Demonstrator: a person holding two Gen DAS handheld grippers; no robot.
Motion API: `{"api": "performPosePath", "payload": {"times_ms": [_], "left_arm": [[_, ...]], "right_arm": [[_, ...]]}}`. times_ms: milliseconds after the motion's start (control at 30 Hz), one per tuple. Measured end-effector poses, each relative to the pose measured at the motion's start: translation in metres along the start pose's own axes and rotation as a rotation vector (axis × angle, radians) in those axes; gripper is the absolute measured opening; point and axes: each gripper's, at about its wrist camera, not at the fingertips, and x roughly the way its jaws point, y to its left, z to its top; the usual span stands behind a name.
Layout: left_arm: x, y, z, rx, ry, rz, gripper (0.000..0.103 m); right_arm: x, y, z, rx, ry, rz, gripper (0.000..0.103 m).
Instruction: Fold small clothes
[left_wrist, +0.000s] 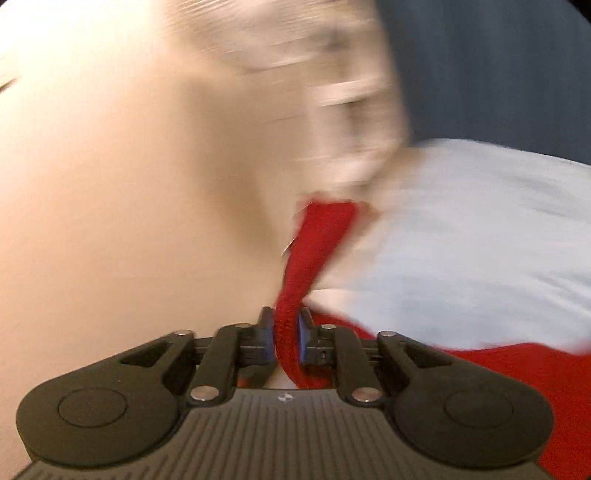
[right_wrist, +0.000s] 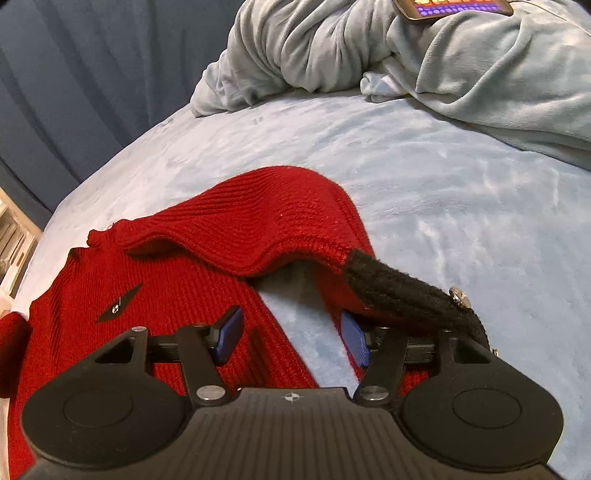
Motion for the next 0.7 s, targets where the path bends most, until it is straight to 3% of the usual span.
{"api": "performPosePath", "payload": {"times_ms": [33, 67, 100, 200, 300, 333, 400, 433, 533, 600, 667, 700], "left_arm": [[0.017, 0.022, 0.004, -0.034, 0.047, 0.029, 0.043], [0.027, 0.039, 0.004, -0.070, 0.092, 0.028, 0.064], [0.032, 0.054, -0.001, -0.112, 0.118, 0.010, 0.076], [0.023, 0.065, -0.023, -0.115, 0.117, -0.061, 0.088], [0.004, 0.055, -0.058, -0.049, 0.161, -0.199, 0.088], [-0.006, 0.053, -0.071, -0.028, 0.179, -0.247, 0.088], [-0.031, 0.051, -0.100, -0.016, 0.203, -0.329, 0.088], [-0.044, 0.053, -0.116, -0.020, 0.214, -0.360, 0.088], [-0.076, 0.059, -0.155, -0.039, 0.269, -0.443, 0.088], [-0.091, 0.065, -0.171, -0.056, 0.300, -0.455, 0.088], [-0.094, 0.064, -0.176, -0.045, 0.314, -0.463, 0.088], [-0.095, 0.064, -0.177, -0.034, 0.311, -0.452, 0.088]], "right_arm": [[-0.001, 0.000, 0.000, -0.001, -0.004, 0.001, 0.061], [-0.001, 0.000, 0.000, 0.001, -0.007, 0.004, 0.061], [-0.002, -0.001, 0.001, 0.011, -0.009, 0.011, 0.061], [-0.013, 0.001, 0.006, -0.052, -0.044, -0.034, 0.061], [-0.017, 0.004, 0.019, -0.111, -0.092, -0.094, 0.061], [-0.010, 0.004, 0.028, -0.111, -0.053, -0.080, 0.061], [0.018, 0.009, 0.049, -0.165, 0.109, -0.019, 0.061], [0.029, 0.011, 0.058, -0.176, 0.134, -0.027, 0.060], [0.051, 0.017, 0.108, -0.145, 0.100, -0.016, 0.048], [0.064, 0.008, 0.170, 0.053, 0.045, -0.032, 0.039], [0.061, -0.009, 0.226, 0.253, -0.085, -0.113, 0.039], [0.055, -0.010, 0.242, 0.258, -0.146, -0.164, 0.042]]}}
